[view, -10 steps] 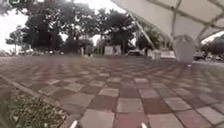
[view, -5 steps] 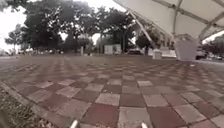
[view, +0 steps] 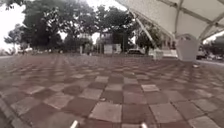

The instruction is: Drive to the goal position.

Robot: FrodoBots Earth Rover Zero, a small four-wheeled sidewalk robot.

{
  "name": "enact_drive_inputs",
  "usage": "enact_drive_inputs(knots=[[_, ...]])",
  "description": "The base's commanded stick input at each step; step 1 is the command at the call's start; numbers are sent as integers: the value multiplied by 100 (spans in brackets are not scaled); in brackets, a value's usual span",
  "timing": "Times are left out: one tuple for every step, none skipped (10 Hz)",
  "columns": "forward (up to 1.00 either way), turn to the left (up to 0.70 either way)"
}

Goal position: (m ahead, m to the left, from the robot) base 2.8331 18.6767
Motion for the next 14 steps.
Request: enact_drive_inputs(knots=[[70, 27], [70, 27], [70, 27], [70, 27], [70, 27], [70, 27], [70, 27], [70, 27], [70, 27], [70, 27], [70, 27], [70, 27], [70, 14], [70, 0]])
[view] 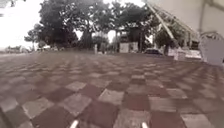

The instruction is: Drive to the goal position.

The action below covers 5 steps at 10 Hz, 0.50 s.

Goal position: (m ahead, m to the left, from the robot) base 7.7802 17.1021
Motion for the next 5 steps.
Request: enact_drive_inputs(knots=[[70, 0], [70, 8], [70, 27], [70, 27], [70, 24]])
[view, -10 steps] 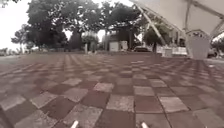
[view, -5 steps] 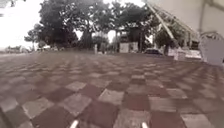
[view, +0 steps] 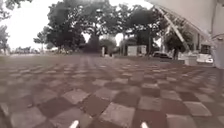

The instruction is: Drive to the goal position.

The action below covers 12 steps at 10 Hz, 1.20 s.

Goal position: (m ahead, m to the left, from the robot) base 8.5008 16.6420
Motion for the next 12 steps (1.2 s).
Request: enact_drive_inputs(knots=[[70, 11], [70, 0], [70, 0], [70, 0], [70, 0], [70, 7], [70, 24], [70, 27], [70, 27], [70, 27], [70, 27], [70, 27]])
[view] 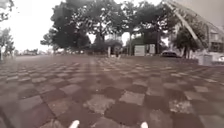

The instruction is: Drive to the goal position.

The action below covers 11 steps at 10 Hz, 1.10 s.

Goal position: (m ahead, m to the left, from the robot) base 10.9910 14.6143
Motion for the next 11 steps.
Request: enact_drive_inputs(knots=[[70, 27], [70, 27], [70, 27], [70, 27], [70, 27], [70, 27], [70, 27], [70, 27], [70, 27], [70, 27], [70, 27]])
